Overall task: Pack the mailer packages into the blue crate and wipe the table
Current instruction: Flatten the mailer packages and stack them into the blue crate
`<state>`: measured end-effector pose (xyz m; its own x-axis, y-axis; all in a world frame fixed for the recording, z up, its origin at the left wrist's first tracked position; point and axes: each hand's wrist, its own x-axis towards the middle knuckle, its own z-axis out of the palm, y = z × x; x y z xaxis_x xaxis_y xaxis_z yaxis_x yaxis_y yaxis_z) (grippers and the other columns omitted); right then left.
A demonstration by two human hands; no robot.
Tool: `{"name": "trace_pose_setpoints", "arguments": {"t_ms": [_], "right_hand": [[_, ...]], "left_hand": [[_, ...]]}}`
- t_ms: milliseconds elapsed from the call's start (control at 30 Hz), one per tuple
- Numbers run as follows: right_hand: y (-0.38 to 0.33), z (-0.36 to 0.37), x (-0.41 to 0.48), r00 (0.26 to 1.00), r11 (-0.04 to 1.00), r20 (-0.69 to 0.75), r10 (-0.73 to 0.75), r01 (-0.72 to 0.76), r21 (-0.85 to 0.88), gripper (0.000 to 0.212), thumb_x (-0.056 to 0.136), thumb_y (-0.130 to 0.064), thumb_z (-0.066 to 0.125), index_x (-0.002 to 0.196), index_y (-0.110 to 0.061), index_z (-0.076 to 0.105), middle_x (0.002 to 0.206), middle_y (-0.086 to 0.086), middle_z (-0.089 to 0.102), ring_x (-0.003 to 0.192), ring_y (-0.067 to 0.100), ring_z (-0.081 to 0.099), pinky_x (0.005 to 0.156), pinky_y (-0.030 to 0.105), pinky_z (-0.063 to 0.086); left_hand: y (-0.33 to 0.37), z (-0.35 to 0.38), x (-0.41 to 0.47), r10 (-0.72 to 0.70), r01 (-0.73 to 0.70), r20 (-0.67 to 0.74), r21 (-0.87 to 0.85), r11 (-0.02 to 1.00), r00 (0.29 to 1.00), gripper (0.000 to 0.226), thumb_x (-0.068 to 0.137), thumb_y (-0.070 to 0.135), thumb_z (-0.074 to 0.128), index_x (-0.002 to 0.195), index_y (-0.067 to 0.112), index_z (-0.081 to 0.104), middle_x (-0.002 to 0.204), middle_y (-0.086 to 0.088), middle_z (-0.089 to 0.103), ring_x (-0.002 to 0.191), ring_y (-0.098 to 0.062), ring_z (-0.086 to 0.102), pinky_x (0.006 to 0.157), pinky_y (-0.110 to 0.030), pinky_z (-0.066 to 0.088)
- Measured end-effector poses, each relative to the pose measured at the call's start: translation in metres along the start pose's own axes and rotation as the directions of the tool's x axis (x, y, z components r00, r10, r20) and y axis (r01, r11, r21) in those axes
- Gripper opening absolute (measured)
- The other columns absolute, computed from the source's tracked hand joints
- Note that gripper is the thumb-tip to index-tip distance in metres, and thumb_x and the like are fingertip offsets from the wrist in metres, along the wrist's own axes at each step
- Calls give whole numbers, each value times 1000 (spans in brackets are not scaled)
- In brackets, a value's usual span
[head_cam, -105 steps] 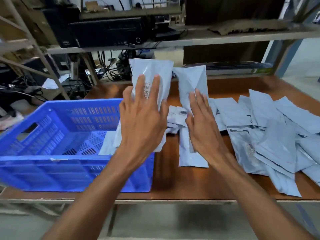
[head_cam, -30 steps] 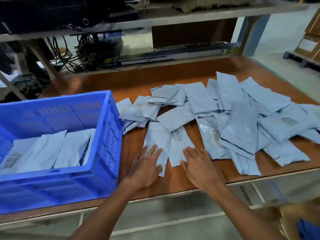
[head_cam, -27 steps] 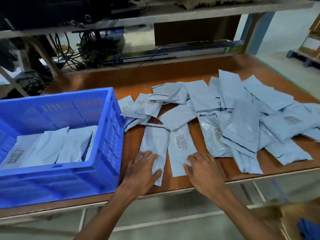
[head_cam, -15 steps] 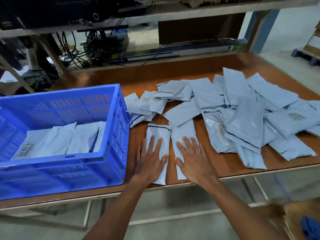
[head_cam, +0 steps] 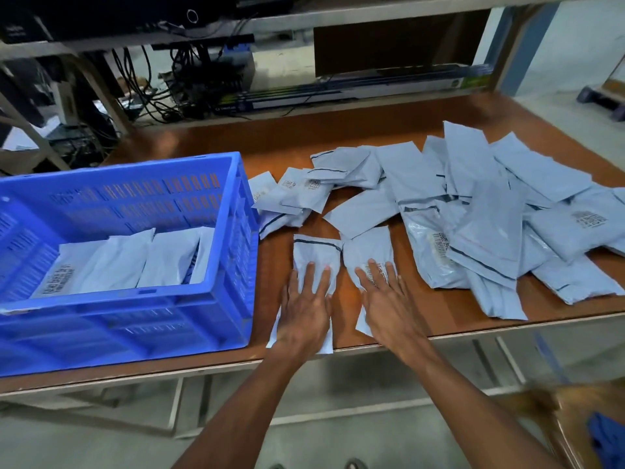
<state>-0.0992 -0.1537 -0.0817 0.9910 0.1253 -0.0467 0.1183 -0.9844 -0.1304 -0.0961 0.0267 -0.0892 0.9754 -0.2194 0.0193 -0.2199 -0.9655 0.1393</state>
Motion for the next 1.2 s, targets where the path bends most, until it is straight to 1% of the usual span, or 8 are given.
{"name": "trace_pose_setpoints", "arguments": {"t_ms": [167,300,567,700,833,1000,1100,1200], "right_hand": [[-11,-16,-7,975,997,-211,-72,79,22,49,90,-35,61,127,-2,61,151,15,42,144,36,21,120,44,24],[-48,-63,-13,885,866,-447,133,116,487,49,105,-33,25,146,-16,44,158,-1,31,152,22,10,120,27,14],[-189,-201,31,770,785,-638,-16,405,469,43,107,-21,35,150,-19,38,159,-4,27,148,6,2,122,26,10],[-268,-204,57,863,794,-454,-223,430,429,42,107,-18,33,149,-13,37,159,6,30,149,14,11,113,14,1],[-319,-170,84,931,904,-184,-315,353,241,39,107,-17,27,137,-4,47,142,14,49,134,30,39,107,32,13],[-330,-122,125,943,937,77,-324,331,-117,31,94,-14,35,105,-4,63,115,14,58,114,36,49,96,45,32],[-334,-101,143,922,932,284,-264,320,-171,41,92,-21,31,116,-7,61,128,15,54,128,37,40,107,52,25],[-332,-79,158,769,939,637,-49,254,-234,61,87,-27,46,147,-15,40,153,10,38,144,33,28,116,53,21]], "left_hand": [[8,-29,12,-24,25,8,-35,999,1000,56,101,28,21,156,22,16,162,-9,18,146,-37,21,114,-50,26],[6,-113,14,27,-50,-228,-97,994,973,54,99,28,23,152,21,28,158,-9,29,138,-41,30,108,-53,36],[-123,-278,3,46,-10,-581,65,998,812,51,99,35,21,149,24,29,155,-8,29,131,-41,35,106,-51,35],[-227,-259,4,-10,76,-329,188,979,944,50,94,27,12,132,11,41,147,-14,40,124,-41,42,95,-54,38],[-276,-214,-5,-174,178,-39,170,969,984,44,97,35,31,136,18,41,129,-10,49,105,-43,51,82,-48,47],[-296,-191,29,-158,123,211,168,978,965,48,86,31,17,117,13,50,118,-18,55,110,-48,50,98,-59,40],[-289,-184,45,-99,20,334,233,972,938,49,92,33,24,130,14,49,135,-13,49,128,-42,41,107,-57,32],[-285,-170,46,-36,-87,576,185,979,816,50,105,38,24,151,20,31,160,-10,26,143,-35,29,112,-48,27]]}}
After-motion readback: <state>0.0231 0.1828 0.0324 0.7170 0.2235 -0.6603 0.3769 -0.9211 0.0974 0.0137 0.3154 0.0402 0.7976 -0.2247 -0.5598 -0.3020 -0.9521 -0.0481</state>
